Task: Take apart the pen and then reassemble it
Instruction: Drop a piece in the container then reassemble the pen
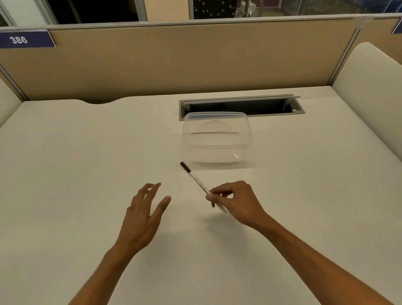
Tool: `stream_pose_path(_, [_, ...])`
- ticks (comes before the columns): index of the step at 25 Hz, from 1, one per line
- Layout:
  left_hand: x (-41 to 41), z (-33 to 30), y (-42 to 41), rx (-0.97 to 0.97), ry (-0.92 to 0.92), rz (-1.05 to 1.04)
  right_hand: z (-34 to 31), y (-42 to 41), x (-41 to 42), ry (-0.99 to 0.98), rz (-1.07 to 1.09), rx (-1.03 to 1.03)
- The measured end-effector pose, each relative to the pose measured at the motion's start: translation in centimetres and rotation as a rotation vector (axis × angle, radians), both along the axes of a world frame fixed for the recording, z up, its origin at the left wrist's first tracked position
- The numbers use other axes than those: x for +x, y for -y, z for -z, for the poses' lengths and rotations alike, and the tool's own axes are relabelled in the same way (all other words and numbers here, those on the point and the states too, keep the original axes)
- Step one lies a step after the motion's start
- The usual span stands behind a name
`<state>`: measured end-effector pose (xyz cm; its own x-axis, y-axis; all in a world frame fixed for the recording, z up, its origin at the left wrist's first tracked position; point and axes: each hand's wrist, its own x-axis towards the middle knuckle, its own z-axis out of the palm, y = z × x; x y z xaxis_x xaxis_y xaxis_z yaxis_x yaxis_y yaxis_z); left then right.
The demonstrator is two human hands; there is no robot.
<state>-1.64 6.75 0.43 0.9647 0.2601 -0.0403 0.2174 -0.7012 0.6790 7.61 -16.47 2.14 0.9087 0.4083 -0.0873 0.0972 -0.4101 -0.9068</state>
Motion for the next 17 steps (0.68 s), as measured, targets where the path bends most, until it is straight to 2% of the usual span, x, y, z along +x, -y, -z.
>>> stream_pose_path(2, [-1.0,2.1,-0.4,0.161,-0.066,0.025,0.6,-0.4,0.2,-0.205,0.087,0.171])
stream_pose_path(4, [-2.0,3.9,-0.7,0.301,-0.117,0.056,1.0,-0.7,0.5,-0.338,0.162,0.247])
stream_pose_path(7, [-3.0,6.0,-0.9,0.428,-0.143,0.073,1.5,-1.4,0.6,-0.456,0.223,0.285])
stream_pose_path(9, [-3.2,6.6,-0.9,0.458,-0.132,0.058,1.8,-1.9,0.6,-0.463,0.253,0.32])
stream_pose_path(12, [-3.1,7.0,-0.8,0.459,-0.114,0.038,2.5,-2.8,0.3,-0.395,0.287,0.343])
stream_pose_path(14, [-3.0,7.1,-0.8,0.46,-0.108,0.035,3.2,-3.5,-0.1,-0.271,0.29,0.303])
stream_pose_path(17, [-3.1,7.3,-0.9,0.464,-0.105,0.037,4.4,-4.1,-1.3,0.155,0.157,0.081])
